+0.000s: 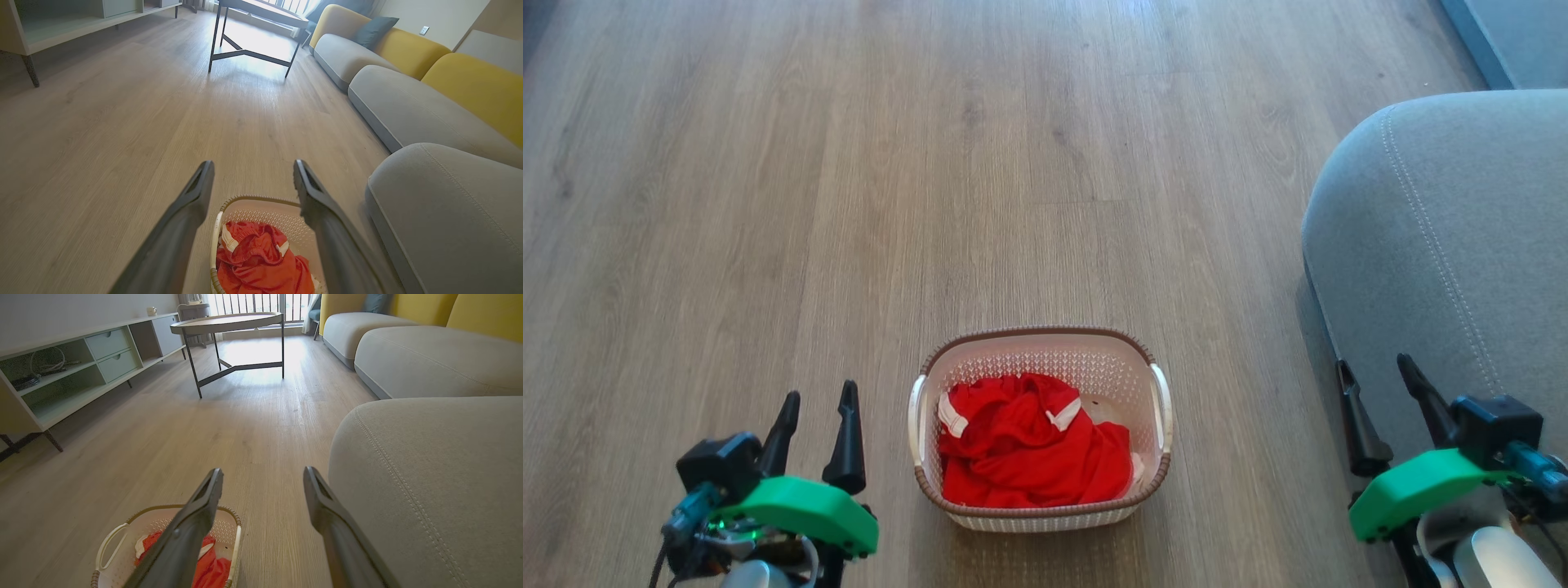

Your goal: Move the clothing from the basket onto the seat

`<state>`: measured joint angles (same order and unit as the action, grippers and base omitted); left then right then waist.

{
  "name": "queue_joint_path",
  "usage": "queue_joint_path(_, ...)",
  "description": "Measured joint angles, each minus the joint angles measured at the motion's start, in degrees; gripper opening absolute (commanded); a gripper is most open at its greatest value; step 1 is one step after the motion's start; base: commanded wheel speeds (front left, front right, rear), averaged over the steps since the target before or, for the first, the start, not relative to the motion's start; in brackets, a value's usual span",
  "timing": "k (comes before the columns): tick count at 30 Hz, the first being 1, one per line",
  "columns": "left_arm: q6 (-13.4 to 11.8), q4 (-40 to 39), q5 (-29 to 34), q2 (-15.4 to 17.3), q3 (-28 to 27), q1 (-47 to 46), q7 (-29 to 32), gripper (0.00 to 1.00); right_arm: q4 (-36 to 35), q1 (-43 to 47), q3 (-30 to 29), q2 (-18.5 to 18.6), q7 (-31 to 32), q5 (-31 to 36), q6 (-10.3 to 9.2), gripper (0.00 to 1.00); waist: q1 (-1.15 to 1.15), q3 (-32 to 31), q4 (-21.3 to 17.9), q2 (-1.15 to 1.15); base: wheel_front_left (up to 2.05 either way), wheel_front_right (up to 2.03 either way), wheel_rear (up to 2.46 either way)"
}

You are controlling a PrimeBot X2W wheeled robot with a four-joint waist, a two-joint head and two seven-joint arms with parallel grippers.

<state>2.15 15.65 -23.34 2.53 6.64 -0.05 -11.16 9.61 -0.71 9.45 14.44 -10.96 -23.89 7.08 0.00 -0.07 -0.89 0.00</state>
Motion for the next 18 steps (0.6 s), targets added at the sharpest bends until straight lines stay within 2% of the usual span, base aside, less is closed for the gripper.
queue_joint_path(18,-0.2,0.2,12.2,0.0,0.4,0.0,-3.0,1.0,-0.3,0.0,1.5,1.2,-3.2,11.0,0.0,1.0,0.0,0.3,-0.1,0.0,0.0,0.0,0.0)
